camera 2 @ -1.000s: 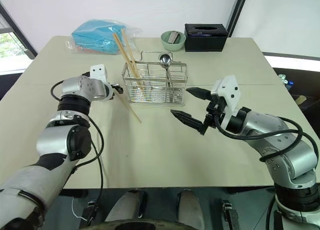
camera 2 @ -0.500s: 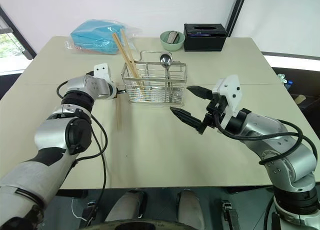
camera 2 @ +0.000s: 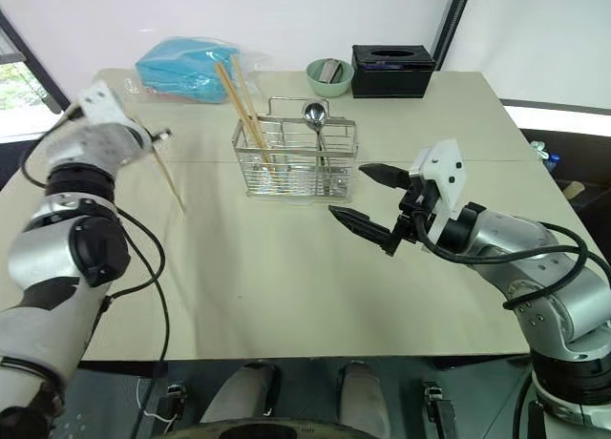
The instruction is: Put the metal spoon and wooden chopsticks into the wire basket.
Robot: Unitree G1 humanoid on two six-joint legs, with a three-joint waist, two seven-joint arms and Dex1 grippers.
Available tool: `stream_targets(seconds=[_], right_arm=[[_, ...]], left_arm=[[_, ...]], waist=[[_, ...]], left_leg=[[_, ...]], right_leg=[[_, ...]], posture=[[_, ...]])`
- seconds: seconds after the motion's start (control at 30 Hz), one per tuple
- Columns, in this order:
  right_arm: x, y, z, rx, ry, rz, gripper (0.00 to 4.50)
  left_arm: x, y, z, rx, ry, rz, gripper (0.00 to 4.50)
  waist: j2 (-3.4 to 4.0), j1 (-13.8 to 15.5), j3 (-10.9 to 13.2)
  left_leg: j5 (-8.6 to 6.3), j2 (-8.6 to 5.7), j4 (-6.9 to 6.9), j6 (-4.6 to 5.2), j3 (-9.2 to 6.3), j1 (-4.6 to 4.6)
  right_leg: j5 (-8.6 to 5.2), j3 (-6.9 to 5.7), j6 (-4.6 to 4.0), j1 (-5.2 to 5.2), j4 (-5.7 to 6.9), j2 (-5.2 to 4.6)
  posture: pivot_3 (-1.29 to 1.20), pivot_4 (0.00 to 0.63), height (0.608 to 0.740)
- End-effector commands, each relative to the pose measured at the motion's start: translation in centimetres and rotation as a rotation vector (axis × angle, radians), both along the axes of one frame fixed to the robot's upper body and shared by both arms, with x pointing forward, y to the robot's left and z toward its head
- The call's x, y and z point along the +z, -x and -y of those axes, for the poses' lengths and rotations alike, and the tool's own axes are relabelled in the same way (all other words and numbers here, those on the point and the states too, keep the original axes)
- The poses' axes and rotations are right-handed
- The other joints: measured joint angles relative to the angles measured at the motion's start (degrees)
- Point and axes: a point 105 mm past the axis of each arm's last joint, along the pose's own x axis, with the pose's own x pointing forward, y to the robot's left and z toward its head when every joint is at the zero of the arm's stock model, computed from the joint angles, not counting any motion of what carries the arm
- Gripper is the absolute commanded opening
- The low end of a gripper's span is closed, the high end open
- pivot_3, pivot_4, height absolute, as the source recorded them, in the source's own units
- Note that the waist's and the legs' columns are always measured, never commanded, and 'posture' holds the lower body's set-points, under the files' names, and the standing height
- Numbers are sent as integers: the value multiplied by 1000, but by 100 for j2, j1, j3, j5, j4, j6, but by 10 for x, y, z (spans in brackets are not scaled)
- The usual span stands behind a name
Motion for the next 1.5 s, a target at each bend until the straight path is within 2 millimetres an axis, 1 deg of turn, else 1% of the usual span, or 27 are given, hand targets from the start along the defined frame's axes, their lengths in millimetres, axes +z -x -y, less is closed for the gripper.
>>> stream_targets(seconds=[0.03,0.07,0.1,0.13,0.17,0.2,0.23,0.27,0.3,0.37,0.43,0.5,0.63,0.8,0.97,1.13,1.2,1.23,1.43,1.47,1.5], right_arm=[[12,2,-2,19,-7,36,4500],[12,2,-2,22,-7,34,4500],[12,2,-3,23,-7,34,4500],[12,2,-3,24,-7,32,4500],[12,2,-3,25,-7,32,4500],[12,1,-3,25,-7,32,4500],[12,1,-4,25,-6,32,4500],[12,1,-4,25,-6,33,4500],[12,1,-4,21,-8,34,4500],[13,1,-3,12,-16,35,4500],[13,2,-3,8,-19,36,4500],[12,3,-3,3,-20,36,4500],[13,2,0,-22,-34,34,4500],[15,2,3,-35,-47,26,4500],[20,-1,4,-53,-54,48,4500],[22,-3,3,-67,-80,56,4500],[21,-4,2,-68,-79,53,4500],[21,-4,2,-68,-76,53,4500],[23,-9,4,-68,-72,54,4500],[23,-10,5,-68,-71,54,4500],[23,-11,5,-67,-71,54,4500]], left_arm=[[146,13,26,-141,152,605,54],[169,20,38,-208,171,704,54],[179,24,45,-247,176,748,54],[186,26,53,-284,175,776,54],[192,30,66,-336,144,802,54],[196,32,75,-368,121,818,54],[198,36,90,-412,57,831,54],[199,38,99,-440,14,838,54],[196,40,112,-482,-34,843,54],[186,44,137,-563,-112,844,54],[175,47,154,-617,-170,839,54],[167,48,163,-647,-210,833,54],[149,52,181,-659,-363,852,54],[133,50,195,-654,-433,870,54],[118,45,200,-639,-470,868,54],[110,41,199,-614,-432,852,54],[109,40,198,-604,-418,849,832],[109,40,197,-599,-412,849,1122],[107,40,191,-576,-377,833,4142],[108,40,190,-569,-374,831,4476],[108,41,189,-563,-372,830,4476]], waist=[[-17,83,9],[-19,91,10],[-18,85,9],[-13,74,6],[9,63,-7],[28,58,-15],[36,57,-15],[36,57,-15],[36,56,-14],[35,56,-12],[32,56,-10],[30,44,-7],[32,8,-7],[31,48,-6],[31,68,-6],[31,68,-6],[31,67,-6],[31,67,-6],[31,64,-6],[31,63,-6],[31,63,-6]], left_leg=[[0,-1,4,0,0,-6],[0,-1,9,0,-2,-16],[0,-2,21,-1,-5,-31],[0,-3,28,-1,-2,-35],[-2,-6,33,0,3,-35],[-4,-9,34,4,12,-30],[-13,-13,33,20,23,-12],[-18,-14,29,28,29,0],[-18,-12,26,30,31,6],[-18,-8,26,30,28,6],[-16,-3,34,27,23,6],[-16,-2,39,28,21,3],[-16,-1,36,28,24,0],[-16,-1,39,29,25,-1],[-17,-2,39,31,25,-1],[-19,-2,39,34,25,-1],[-19,-2,39,34,25,-1],[-19,-2,39,35,25,-1],[-19,-2,39,35,25,-1],[-19,-2,39,35,25,-1],[-19,-2,39,35,25,-1]], right_leg=[[2,0,2,2,-1,-1],[3,-4,5,-1,-4,-1],[5,-9,6,-7,-4,-2],[5,-8,6,-7,-4,-4],[5,-8,6,-6,-4,-9],[5,-7,7,-2,-4,-16],[4,-4,8,10,-4,-22],[1,-2,13,20,-4,-24],[-2,-2,17,24,-4,-22],[-1,-2,17,22,0,-16],[0,-1,15,23,2,-6],[1,-1,14,22,3,-1],[1,3,12,16,2,0],[1,7,11,19,-4,-1],[1,7,11,20,-3,0],[1,6,11,20,-3,0],[1,6,11,20,-3,0],[1,6,11,20,-3,0],[1,6,12,20,-3,2],[1,6,12,20,-3,2],[1,6,12,20,-3,2]], posture=[[0,150,654],[0,150,654],[0,150,654],[0,150,654],[0,150,654],[0,150,654],[0,150,654],[0,150,654],[0,150,654],[0,150,654],[0,150,654],[0,150,654],[0,150,654],[0,150,654],[0,150,654],[0,150,654],[0,150,654],[0,150,654],[0,150,654],[0,150,654],[0,150,654]])
